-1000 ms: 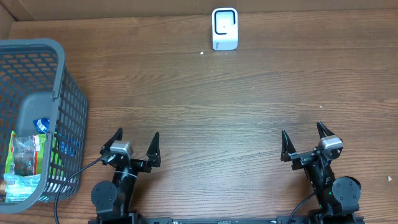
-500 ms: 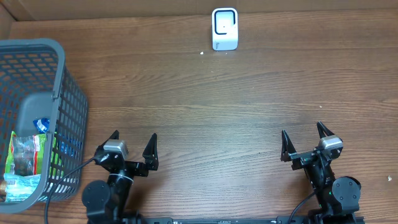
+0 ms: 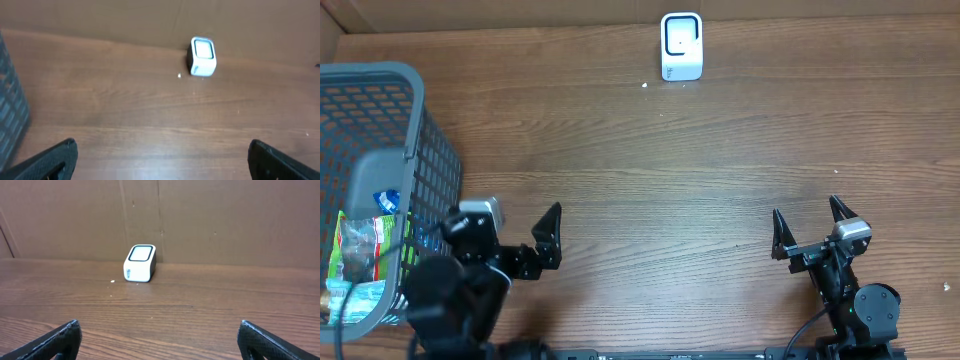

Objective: Scan the item barcode
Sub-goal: 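Raise the left gripper and move it over the grey basket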

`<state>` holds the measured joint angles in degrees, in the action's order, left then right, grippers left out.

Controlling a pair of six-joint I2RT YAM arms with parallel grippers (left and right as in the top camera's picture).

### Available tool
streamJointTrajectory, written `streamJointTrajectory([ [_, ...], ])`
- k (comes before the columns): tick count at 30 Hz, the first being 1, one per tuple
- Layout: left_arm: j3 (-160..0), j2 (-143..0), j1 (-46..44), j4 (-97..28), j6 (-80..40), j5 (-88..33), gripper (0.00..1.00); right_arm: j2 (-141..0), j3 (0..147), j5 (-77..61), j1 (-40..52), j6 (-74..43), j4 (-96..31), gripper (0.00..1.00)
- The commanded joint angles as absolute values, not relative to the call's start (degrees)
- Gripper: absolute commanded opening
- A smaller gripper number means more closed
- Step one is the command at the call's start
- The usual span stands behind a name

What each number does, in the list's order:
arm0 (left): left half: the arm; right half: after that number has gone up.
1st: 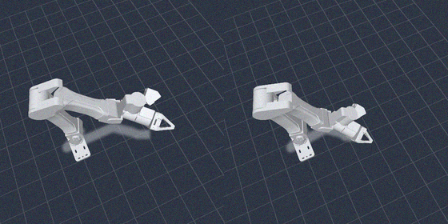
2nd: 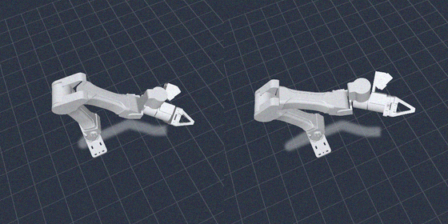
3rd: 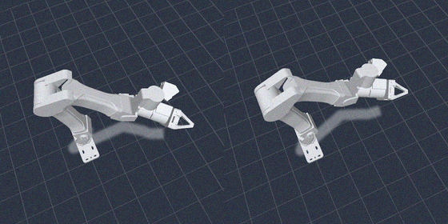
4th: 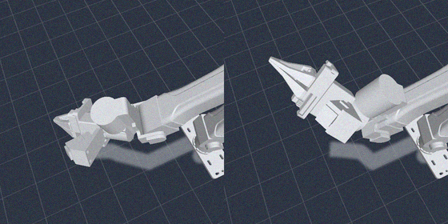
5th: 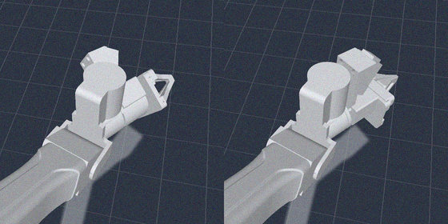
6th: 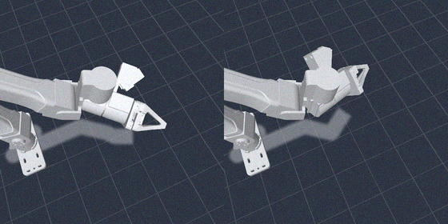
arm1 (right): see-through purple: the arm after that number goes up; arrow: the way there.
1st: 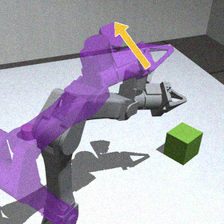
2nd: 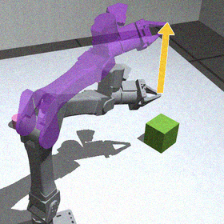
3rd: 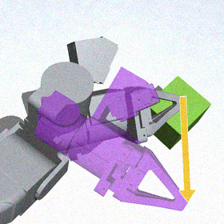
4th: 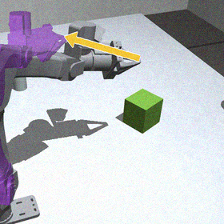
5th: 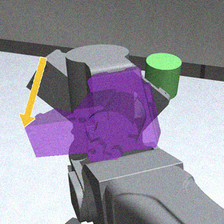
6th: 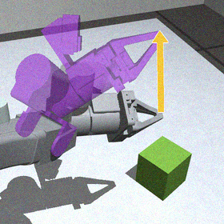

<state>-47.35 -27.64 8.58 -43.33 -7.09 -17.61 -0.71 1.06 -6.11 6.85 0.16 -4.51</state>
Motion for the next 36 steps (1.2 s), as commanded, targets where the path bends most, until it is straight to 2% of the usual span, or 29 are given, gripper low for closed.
streamJointTrajectory([
  [1,-59.37,-35.99,8.23,-47.94,-6.0,-17.39,1.0,-0.16,0.47,-6.07,7.11,0.05,-4.25,1.0],
  [8,-80.95,-52.53,8.21,-62.39,-5.98,-17.85,1.0,-0.16,0.47,-6.07,7.11,0.05,-4.25,1.0],
  [12,-86.67,-58.15,8.23,-66.15,-5.98,-19.75,1.0,-0.16,0.47,-6.04,7.11,0.05,-4.25,1.0],
  [20,-86.89,-63.96,8.23,-63.37,-7.07,-23.9,1.0,-0.16,0.47,-6.07,7.11,0.05,-4.25,1.0],
  [21,-87.13,-64.58,8.23,-62.89,-8.4,-23.88,0.93,-0.16,0.47,-6.04,7.11,0.05,-4.25,1.0],
  [22,-87.74,-65.25,8.23,-62.78,-9.76,-23.81,0.9,-0.16,0.47,-6.07,7.11,0.05,-4.25,1.0],
  [25,-90.61,-67.13,8.23,-63.05,-12.1,-23.51,0.87,-0.16,0.47,-6.04,7.11,0.05,-4.25,1.0],
  [32,-98.48,-73.28,8.21,-62.54,-21.78,-11.51,0.82,-0.16,0.47,-6.07,7.11,0.05,-4.25,1.0],
  [36,-103.46,-76.64,8.23,-63.29,-24.93,-9.17,0.81,-0.16,0.47,-6.04,7.11,0.05,-4.25,1.0],
])
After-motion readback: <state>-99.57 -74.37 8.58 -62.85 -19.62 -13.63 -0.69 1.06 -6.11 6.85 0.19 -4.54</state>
